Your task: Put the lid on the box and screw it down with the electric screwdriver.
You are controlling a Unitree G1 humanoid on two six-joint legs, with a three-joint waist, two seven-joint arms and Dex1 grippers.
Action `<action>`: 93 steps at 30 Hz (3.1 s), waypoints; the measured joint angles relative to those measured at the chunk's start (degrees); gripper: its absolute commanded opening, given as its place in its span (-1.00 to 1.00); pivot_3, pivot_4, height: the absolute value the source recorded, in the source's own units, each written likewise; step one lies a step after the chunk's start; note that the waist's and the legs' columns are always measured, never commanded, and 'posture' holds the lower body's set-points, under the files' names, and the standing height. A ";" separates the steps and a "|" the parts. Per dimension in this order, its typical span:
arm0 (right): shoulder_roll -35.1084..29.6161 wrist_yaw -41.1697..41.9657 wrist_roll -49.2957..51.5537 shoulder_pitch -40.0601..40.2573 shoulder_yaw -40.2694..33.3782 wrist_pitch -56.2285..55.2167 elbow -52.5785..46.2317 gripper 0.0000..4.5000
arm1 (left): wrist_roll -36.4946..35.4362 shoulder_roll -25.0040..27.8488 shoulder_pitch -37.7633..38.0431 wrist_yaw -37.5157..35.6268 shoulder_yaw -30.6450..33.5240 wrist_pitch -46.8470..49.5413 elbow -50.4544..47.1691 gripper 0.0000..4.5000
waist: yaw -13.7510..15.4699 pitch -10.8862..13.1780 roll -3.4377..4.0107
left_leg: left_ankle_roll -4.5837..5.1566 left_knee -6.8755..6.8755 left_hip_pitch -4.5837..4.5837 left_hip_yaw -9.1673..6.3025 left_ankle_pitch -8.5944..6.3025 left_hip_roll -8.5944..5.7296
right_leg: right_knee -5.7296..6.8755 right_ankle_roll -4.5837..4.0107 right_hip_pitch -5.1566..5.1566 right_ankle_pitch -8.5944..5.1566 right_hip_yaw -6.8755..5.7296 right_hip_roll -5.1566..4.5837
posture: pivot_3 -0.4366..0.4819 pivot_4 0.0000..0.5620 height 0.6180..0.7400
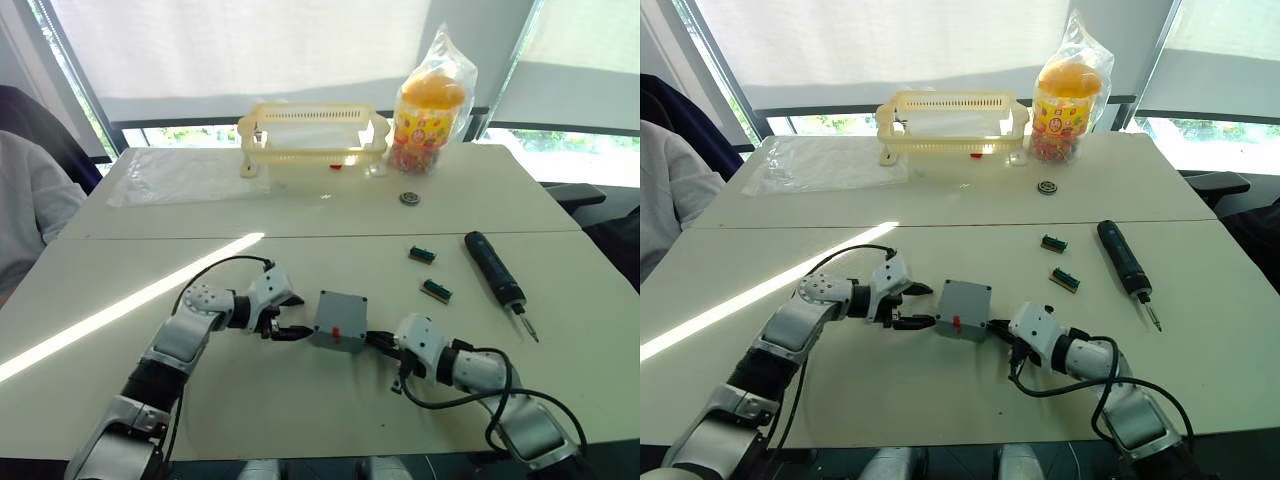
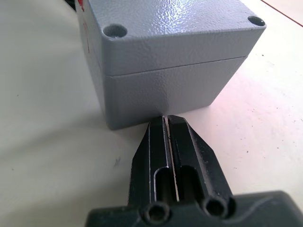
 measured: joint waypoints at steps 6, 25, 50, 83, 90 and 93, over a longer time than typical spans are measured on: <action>-0.07 0.67 0.04 -0.29 -0.16 -0.85 0.73 -0.99 | -0.60 0.23 0.40 -0.32 -0.08 1.10 -0.96 0.57 | -0.06 0.00 0.00 | 0.00 0.00 0.00 0.00 0.00 0.00 | -0.01 0.00 0.00 0.00 0.00 0.00 | -0.05 -0.47 1.00; -0.24 1.30 0.02 -0.28 -0.71 -1.30 1.03 -0.99 | -0.88 0.74 1.04 -0.48 -1.06 1.01 -2.29 0.57 | 0.01 0.00 0.00 | 0.00 0.00 0.00 0.00 0.00 0.01 | -0.05 -0.01 0.03 0.00 0.00 0.00 | -0.05 -0.47 1.00; -5.40 1.09 6.77 6.95 -14.41 7.68 -7.31 -0.99 | -15.24 9.65 2.92 -1.80 10.71 14.17 -9.94 0.57 | -0.07 0.08 0.10 | 0.00 -0.03 -0.05 0.00 -0.01 0.13 | -0.11 -0.02 -0.01 -0.01 0.01 -0.01 | -0.05 -0.47 1.00; 5.53 -18.27 31.68 2.13 -29.87 41.70 -19.53 0.96 | -31.99 19.69 -3.40 0.92 8.76 29.40 -29.54 -1.00 | 0.21 0.18 0.21 | 0.04 0.09 -0.70 0.01 -0.03 0.09 | -0.63 -0.22 -0.31 0.09 -0.04 0.03 | -0.05 -0.47 1.00; 4.12 -17.59 29.68 1.12 -29.64 37.52 -12.76 0.96 | -32.39 20.76 -5.08 -1.52 7.87 29.68 -30.29 -1.00 | -0.35 0.21 0.27 | 0.05 0.00 -0.72 0.06 -0.03 0.10 | -0.56 -0.04 -0.48 0.19 0.00 0.09 | -0.05 -0.47 1.00; 2.02 -16.07 28.06 0.19 -28.46 35.23 -10.89 0.96 | -31.55 20.69 -5.73 -1.60 7.28 28.41 -30.42 -1.00 | -0.27 0.20 0.29 | 0.05 -0.01 -0.71 0.05 -0.03 0.14 | -0.54 -0.04 -0.49 0.19 -0.01 0.15 | -0.05 -0.47 1.00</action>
